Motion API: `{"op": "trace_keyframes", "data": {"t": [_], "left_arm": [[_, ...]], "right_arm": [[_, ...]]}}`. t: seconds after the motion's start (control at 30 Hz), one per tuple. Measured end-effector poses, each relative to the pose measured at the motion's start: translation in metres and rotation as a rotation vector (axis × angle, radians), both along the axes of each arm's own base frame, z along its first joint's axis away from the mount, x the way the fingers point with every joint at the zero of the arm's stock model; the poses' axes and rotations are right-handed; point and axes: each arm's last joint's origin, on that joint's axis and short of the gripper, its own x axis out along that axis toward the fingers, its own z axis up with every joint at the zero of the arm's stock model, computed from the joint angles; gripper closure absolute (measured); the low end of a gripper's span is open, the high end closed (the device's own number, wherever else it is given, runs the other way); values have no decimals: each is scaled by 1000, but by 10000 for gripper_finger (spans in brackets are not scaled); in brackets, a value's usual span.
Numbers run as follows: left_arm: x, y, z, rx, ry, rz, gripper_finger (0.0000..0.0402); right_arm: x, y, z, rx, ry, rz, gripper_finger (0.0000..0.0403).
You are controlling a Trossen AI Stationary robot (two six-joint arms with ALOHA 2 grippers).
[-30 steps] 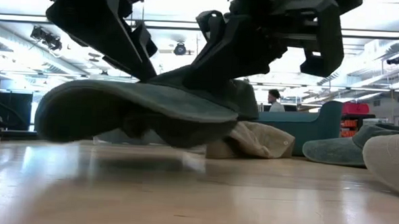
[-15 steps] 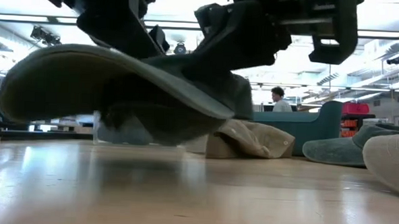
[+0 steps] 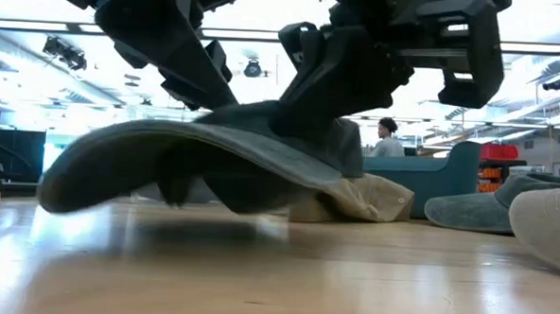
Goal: Pick & Place hat
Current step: Put the bottom blue cap into the transparent bin
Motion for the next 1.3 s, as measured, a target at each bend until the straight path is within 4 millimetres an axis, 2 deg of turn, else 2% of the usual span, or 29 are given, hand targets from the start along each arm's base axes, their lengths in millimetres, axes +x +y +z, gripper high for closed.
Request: {"op": "trace_keyframes", "data": {"t": [0.37,0.57,0.7,0.83,0.93,1.13,1.3], "left_arm": [[0,2,0,8,4,8,232],[-1,0,-2,19,19,6,236],[-2,1,-2,26,27,2,268],[-2,2,-2,26,29,1,333],[-2,2,-3,29,35,1,385],[-2,2,-3,4,47,55,390],[-5,2,-4,19,59,171,393]], "right_arm": [[4,1,5,-46,-79,50,397],[5,-1,6,-96,-104,7,397],[5,-1,6,-100,-106,1,397],[5,-2,6,-97,-106,-7,391],[6,-2,7,-81,-116,-26,372],[6,-5,7,-122,-132,-153,311],[0,10,7,-131,-145,-180,256]]}}
